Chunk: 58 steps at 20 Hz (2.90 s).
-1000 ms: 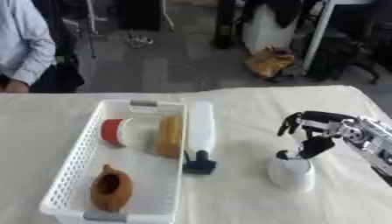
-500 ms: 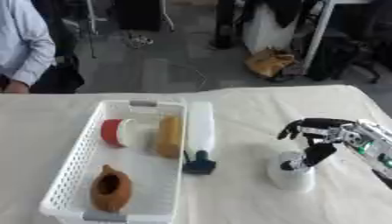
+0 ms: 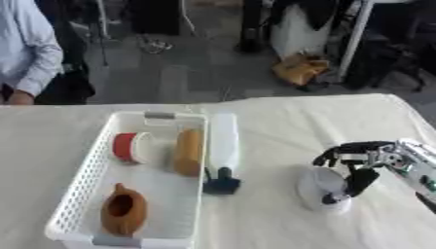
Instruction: Pick up objects on the table and place them in the box.
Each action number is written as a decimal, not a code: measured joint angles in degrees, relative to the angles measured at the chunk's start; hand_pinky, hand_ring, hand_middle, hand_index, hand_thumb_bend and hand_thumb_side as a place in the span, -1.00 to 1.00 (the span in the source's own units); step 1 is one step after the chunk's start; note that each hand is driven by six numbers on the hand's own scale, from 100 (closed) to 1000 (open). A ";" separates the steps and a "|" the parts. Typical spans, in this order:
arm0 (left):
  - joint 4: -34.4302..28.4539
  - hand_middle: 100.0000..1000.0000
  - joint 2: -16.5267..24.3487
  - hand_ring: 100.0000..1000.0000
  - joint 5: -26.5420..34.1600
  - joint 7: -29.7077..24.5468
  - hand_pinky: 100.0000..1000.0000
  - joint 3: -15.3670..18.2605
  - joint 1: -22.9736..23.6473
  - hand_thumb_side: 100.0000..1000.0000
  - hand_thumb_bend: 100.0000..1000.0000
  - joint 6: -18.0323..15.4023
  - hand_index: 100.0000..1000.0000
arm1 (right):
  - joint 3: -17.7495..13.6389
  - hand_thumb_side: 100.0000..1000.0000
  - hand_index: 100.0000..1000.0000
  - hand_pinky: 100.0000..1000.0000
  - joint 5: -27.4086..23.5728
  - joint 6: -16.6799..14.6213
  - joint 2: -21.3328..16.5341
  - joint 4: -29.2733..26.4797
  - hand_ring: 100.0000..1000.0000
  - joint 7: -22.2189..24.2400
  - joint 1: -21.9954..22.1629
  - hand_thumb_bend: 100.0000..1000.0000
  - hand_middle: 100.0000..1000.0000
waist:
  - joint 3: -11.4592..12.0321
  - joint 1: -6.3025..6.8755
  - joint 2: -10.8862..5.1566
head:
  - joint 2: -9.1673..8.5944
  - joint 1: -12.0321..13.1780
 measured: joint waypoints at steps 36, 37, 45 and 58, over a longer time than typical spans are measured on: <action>0.00 0.64 0.00 0.92 0.12 -0.07 1.00 0.01 0.01 1.00 -1.00 0.11 0.75 | -1.45 -0.12 0.82 -0.27 0.35 -0.96 1.99 2.74 0.41 0.93 0.24 -0.06 0.73 | 0.27 0.40 -0.05 | -0.22 -0.42; 0.00 0.64 0.00 0.92 0.12 -0.07 1.00 0.01 0.01 1.00 -1.00 0.11 0.75 | -1.45 -0.13 0.82 -0.27 0.32 -0.96 2.01 2.75 0.41 0.93 0.23 -0.06 0.72 | 0.24 0.40 -0.06 | -0.22 -0.42; 0.00 0.63 0.00 0.92 0.12 -0.07 1.00 0.01 0.01 1.00 -1.00 0.11 0.75 | -1.45 -0.16 0.71 -0.30 -0.19 -0.89 2.14 2.94 0.34 0.86 0.05 -0.10 0.68 | 0.14 0.40 -0.06 | -0.22 -0.42; 0.00 0.63 0.00 0.92 0.12 -0.02 1.00 0.17 0.01 1.00 -1.00 0.15 0.75 | -1.42 -0.21 0.55 -0.36 -1.91 -0.05 2.29 2.99 0.20 0.03 0.01 -0.12 0.46 | -0.03 0.41 -0.06 | -0.22 -0.42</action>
